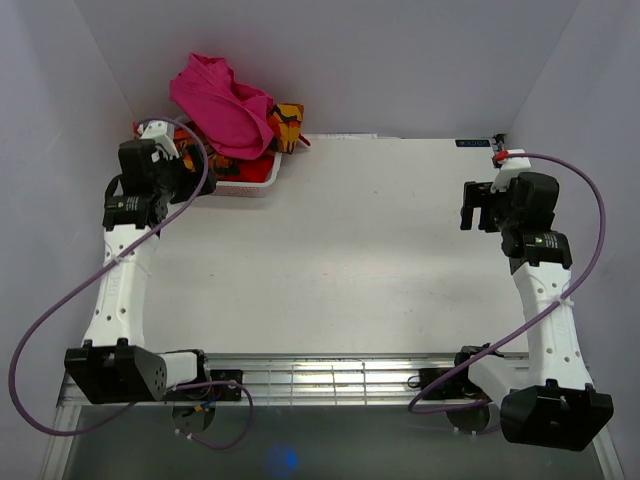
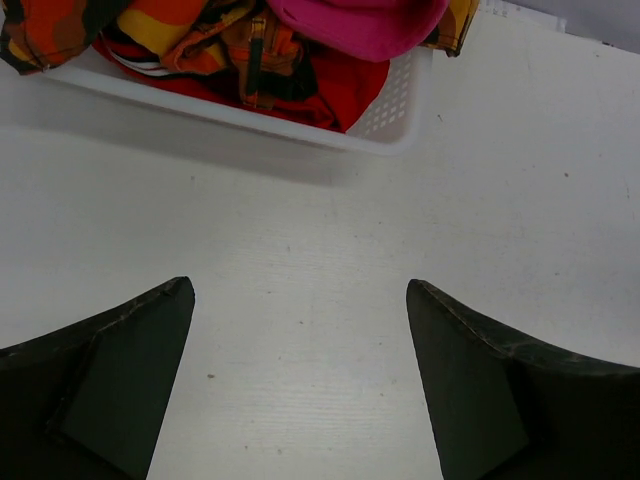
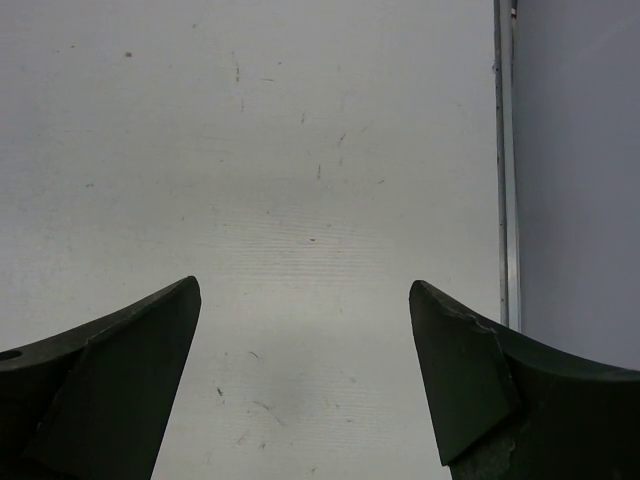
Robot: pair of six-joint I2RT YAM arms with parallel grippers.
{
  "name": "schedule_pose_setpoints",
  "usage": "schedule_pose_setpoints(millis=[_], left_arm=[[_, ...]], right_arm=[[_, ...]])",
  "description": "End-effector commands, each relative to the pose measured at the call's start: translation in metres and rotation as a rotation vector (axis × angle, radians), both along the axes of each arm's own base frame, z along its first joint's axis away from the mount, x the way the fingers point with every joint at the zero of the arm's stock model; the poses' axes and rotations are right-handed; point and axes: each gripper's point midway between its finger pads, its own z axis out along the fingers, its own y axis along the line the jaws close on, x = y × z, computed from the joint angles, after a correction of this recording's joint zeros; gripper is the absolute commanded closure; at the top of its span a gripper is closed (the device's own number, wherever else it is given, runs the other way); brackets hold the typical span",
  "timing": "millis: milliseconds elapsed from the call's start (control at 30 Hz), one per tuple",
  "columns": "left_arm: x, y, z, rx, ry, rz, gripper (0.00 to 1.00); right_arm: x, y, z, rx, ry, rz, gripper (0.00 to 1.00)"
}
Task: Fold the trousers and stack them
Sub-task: Grab the trousers from the pile
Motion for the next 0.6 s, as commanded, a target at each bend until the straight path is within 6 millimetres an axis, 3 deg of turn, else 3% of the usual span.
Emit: schedule_pose_setpoints(millis=[0, 200, 300, 433, 567], left_arm=[[0.041, 0.008, 0.026, 0.013, -0.051, 0.034, 0.02], [0.123, 0.009, 0.05, -0.055, -0.075, 0.072, 0.02], [0.153, 0.011, 0.06, -0.091, -0.131, 0.081, 0.02], [0.183, 0.021, 0.075, -0.141, -0.245, 0.102, 0.02], [0.203, 0.043, 0.074, -0.174, -0.291, 0.186, 0.02]], right_arm=[[0.01, 0.007, 0.012, 0.024, -0.045, 0.031, 0.1], [0.011, 0.007, 0.004, 0.016, -0.023, 0.04, 0.1], [0.012, 0.007, 0.0, 0.015, -0.012, 0.046, 0.1], [0.015, 0.008, -0.005, 0.02, 0.005, 0.055, 0.1], [0.021, 0.008, -0.006, 0.021, 0.017, 0.058, 0.1]])
